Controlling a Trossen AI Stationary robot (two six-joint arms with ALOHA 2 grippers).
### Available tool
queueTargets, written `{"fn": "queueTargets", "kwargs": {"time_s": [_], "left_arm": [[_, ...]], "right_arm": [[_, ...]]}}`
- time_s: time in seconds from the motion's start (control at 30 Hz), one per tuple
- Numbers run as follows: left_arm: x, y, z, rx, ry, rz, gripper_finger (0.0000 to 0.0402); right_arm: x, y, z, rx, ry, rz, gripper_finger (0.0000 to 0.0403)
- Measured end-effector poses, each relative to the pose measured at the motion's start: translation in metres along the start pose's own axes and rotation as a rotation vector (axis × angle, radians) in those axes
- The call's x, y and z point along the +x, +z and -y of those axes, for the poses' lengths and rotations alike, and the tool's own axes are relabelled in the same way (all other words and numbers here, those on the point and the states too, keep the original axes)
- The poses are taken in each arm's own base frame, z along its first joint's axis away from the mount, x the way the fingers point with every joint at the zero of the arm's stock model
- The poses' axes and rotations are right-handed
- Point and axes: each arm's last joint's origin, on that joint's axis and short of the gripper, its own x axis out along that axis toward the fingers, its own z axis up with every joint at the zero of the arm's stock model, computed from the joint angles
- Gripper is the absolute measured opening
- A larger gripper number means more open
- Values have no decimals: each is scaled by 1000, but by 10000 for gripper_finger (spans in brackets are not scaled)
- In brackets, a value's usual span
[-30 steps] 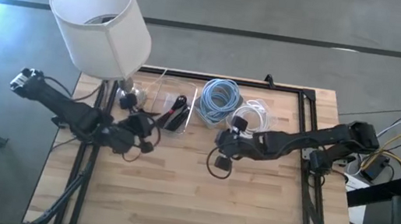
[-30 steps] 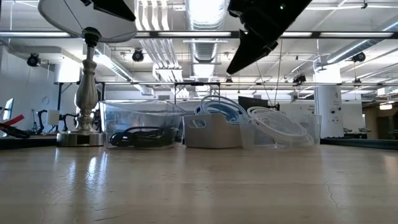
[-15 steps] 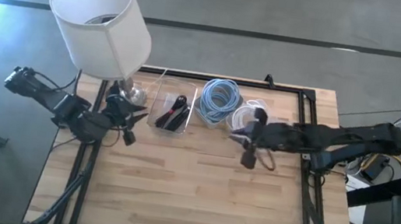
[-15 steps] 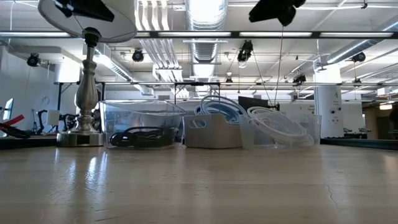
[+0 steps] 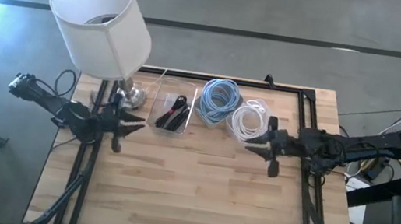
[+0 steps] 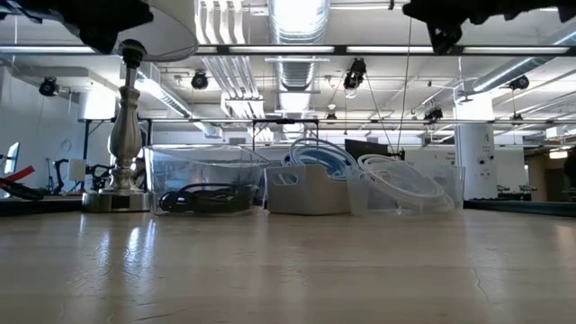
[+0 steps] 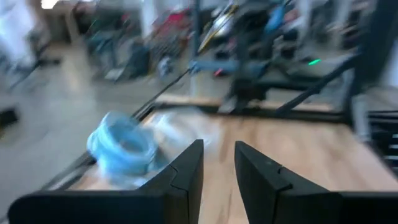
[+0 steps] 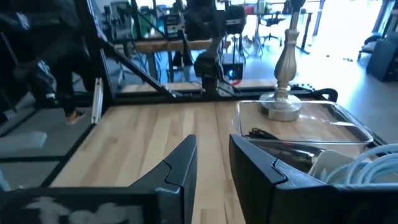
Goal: Sort HDMI cables
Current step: Return to Home Position
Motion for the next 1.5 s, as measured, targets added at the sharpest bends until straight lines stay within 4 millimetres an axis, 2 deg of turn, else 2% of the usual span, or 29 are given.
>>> {"fn": "queueTargets", "kwargs": {"time_s": [0.23,0.5,0.6,0.77,1.0,1.27,1.5], "left_arm": [[-21,-11,-15,2,-44,125,94],[-30,-32,-20,19,-123,224,94],[-26,-47,-19,54,-117,194,94],[-23,-53,-17,61,-110,262,94],[-19,-64,-17,98,-95,246,94],[-13,-86,-15,81,-95,196,94],[-12,-85,-17,103,-53,213,94]], "right_arm": [[-26,-17,4,-15,52,102,82],[-32,-30,9,-54,49,191,68],[-30,-34,13,-31,21,177,69],[-28,-42,23,7,-41,153,78],[-29,-54,35,16,-108,134,88],[-36,-54,40,-28,-66,170,86],[-39,-67,41,-39,-53,175,72]]}}
